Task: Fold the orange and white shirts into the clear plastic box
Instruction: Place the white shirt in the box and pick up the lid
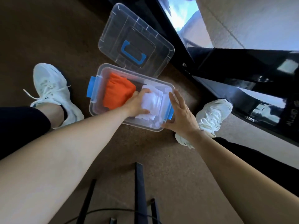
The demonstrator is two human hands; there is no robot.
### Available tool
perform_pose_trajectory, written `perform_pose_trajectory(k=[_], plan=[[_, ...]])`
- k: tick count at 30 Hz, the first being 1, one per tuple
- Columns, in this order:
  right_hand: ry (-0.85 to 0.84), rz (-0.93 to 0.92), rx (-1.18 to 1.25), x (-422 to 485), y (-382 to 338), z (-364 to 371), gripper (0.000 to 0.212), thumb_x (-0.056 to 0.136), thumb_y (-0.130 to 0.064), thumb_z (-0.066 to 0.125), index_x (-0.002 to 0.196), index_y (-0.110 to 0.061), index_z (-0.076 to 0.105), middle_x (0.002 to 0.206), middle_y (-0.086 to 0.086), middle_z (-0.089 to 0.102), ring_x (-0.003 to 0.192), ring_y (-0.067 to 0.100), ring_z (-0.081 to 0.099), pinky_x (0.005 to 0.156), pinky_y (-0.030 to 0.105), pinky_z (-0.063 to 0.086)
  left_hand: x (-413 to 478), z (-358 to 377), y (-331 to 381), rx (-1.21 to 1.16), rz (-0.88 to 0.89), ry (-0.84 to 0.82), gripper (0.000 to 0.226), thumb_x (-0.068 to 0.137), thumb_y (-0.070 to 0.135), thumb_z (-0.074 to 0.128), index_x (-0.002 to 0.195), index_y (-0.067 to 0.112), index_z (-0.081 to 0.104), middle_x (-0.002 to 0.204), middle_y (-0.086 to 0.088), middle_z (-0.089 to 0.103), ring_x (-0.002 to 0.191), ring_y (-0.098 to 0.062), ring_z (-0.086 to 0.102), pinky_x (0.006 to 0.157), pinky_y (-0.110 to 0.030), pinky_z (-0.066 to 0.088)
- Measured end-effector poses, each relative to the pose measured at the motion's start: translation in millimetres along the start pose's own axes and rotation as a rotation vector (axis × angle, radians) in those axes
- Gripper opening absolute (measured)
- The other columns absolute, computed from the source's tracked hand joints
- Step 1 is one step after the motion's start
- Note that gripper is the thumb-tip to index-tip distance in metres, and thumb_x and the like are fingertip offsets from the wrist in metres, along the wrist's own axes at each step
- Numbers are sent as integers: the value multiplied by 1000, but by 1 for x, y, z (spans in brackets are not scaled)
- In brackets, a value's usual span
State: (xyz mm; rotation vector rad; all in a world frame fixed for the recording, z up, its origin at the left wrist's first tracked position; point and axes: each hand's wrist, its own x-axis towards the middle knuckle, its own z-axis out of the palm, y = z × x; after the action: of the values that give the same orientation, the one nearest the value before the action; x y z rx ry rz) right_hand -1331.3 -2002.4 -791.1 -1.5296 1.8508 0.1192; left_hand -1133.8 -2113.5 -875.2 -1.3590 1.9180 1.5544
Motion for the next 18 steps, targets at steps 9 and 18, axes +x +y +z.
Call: perform_pose_trajectory(k=[9,18], plan=[[19,6,-9,-3,-4,-4,122,71,-55,83,161,-31,3,169,-11,-8,151,22,27,107,37,47,-29,-3,14,575,78,272,70,88,53,67,148,33,37,140,-10,44,113,-30,58,82,-40,54],[38,4,-34,-3,-1,-1,125,69,-59,82,160,-35,1,169,-15,-10,140,24,45,94,34,52,13,18,-7,924,404,83,81,94,67,44,160,37,7,171,-8,-12,157,-36,-8,125,-56,15]])
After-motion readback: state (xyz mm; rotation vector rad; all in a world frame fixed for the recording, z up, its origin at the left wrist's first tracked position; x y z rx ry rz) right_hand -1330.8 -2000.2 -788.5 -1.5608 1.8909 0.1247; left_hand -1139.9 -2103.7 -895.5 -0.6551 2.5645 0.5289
